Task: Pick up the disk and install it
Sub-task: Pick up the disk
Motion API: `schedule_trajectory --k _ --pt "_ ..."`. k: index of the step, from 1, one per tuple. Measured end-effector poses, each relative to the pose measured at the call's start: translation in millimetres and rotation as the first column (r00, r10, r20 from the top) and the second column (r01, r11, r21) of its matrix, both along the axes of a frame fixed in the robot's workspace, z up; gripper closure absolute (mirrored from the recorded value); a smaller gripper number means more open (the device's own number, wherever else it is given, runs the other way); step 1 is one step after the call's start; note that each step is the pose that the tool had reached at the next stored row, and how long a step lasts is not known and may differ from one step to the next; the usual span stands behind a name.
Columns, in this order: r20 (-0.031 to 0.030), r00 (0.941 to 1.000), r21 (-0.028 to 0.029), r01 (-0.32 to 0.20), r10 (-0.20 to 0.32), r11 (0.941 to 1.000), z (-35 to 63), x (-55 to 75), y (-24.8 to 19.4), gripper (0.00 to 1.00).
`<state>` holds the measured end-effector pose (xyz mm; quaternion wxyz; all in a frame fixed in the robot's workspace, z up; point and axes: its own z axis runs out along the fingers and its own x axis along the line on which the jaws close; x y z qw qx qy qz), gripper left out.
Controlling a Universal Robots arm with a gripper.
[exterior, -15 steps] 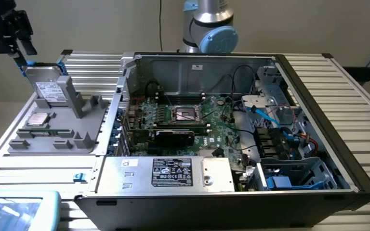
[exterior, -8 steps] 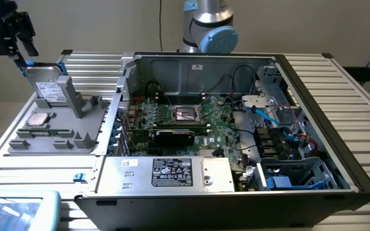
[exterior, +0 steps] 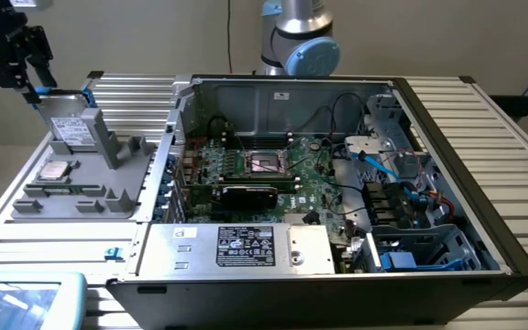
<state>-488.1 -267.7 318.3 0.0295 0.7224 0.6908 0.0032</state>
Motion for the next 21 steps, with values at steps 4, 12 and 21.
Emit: schedule_trajectory --k 4,12,21 --pt "0.0004 1.0000 0.0020 0.000 0.000 1.0000 -7.3 0.0 -2.5 0.38" --pt "0.0006 1.0000 0.0203 0.000 0.000 0.9998 -16.8 -0.2 -3.6 0.38" --pt "0.0007 1.0000 0.0224 0.002 -0.002 0.9997 -17.7 -0.7 -3.7 0.38"
